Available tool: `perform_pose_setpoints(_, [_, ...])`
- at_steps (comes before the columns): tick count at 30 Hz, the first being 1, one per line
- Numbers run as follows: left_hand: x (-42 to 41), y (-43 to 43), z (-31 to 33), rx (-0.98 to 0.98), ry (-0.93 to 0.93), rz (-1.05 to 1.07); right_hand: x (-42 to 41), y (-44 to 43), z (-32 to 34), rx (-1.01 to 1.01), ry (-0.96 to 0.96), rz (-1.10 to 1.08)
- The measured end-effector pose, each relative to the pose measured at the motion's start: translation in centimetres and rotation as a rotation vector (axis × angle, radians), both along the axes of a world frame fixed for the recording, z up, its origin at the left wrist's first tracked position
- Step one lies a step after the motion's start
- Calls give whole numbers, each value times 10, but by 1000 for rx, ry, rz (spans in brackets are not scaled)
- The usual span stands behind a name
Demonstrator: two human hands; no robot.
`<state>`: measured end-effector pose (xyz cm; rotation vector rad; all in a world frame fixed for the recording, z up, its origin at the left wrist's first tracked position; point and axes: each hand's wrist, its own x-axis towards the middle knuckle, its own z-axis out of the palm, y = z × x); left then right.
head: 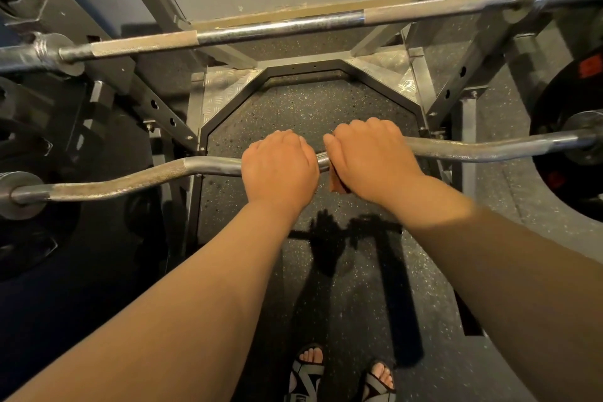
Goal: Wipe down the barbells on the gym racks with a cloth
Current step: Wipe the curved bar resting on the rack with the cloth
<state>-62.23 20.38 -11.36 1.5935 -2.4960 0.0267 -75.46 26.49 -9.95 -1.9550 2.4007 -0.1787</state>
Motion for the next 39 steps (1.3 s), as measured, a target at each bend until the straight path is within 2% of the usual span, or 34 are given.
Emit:
perform_pose_setpoints(2, [0, 0, 1, 1, -2, 1, 1, -9, 2, 23, 9, -36])
perform_pose_setpoints(4, [0, 1, 1, 4, -6, 3, 9, -1, -5, -56, 19, -115])
perform_pose_setpoints(6, [0, 1, 2, 6, -3, 4, 23, 18, -20, -162, -48, -139])
perform_pose_setpoints(9, [-1, 1, 2, -4, 14, 6, 36, 35, -32, -183, -138, -125])
perform_pose_setpoints(12, [0, 3, 3, -7, 10, -1, 25, 17, -26, -204, -52, -109])
perform_pose_setpoints(16, [1, 3, 3, 6, -7, 2, -3, -4, -10, -64, -31, -64])
perform_pose_setpoints(21, [0, 1, 5, 43, -27, 2, -21, 23, -21, -190, -2, -4])
perform_pose_setpoints(27, [0, 2, 4, 32, 2, 16, 10, 16, -26, -203, -49, -303])
perform_pose_setpoints(29, [1, 2, 3, 21, 4, 13, 17, 14, -28, -228, -32, -221])
perform_pose_setpoints(32, [1, 3, 2, 20, 5, 1, -9, 25, -25, -200, -9, 48])
perform_pose_setpoints(34, [2, 3, 3, 28, 1, -1, -30, 32, -21, -154, 17, 94])
perform_pose_setpoints(39, [2, 3, 4, 48, -24, 12, -30, 37, -22, -195, 1, -236])
